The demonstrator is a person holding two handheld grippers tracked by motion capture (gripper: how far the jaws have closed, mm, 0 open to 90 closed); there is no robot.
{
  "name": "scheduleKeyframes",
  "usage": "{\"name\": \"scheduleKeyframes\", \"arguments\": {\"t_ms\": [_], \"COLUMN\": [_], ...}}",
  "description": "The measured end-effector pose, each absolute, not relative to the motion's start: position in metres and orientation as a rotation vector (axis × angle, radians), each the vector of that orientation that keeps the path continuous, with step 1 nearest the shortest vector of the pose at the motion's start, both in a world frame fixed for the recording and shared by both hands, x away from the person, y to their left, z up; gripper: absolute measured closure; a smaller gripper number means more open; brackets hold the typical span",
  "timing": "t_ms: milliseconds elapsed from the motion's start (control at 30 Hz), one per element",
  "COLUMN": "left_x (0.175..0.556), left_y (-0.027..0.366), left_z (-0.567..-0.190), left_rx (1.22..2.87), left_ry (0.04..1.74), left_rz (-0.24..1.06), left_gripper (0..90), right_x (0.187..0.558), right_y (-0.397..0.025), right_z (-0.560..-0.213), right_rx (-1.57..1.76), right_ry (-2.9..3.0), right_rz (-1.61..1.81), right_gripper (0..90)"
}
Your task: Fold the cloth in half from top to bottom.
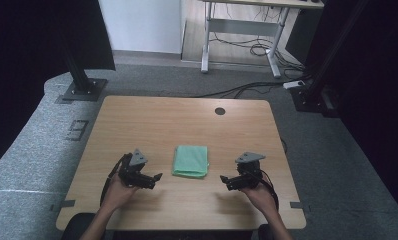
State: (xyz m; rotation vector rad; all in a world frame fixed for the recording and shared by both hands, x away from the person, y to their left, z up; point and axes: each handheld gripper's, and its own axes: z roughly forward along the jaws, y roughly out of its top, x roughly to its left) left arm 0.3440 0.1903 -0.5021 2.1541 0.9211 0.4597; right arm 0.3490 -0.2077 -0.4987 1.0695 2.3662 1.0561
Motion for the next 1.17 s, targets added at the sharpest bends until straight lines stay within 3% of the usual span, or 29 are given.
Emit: {"name": "scheduleKeyframes", "arguments": {"t_ms": [833, 1167], "left_x": [0.343, 0.344], "left_y": [0.201, 0.201], "left_z": [-0.549, -0.549], "left_rx": [2.243, 2.239], "left_ry": [1.012, 1.019], "left_rz": [0.376, 0.375], "left_gripper": [0.0, 0.0], "right_x": [0.341, 0.34], "right_y": [-0.231, -0.23], "right_z": [-0.555, -0.557], "right_rx": [1.178, 1.187], "right_ry": [2.363, 2.333], "right_rz": [0.966, 0.986], "right_gripper": [0.0, 0.0]}}
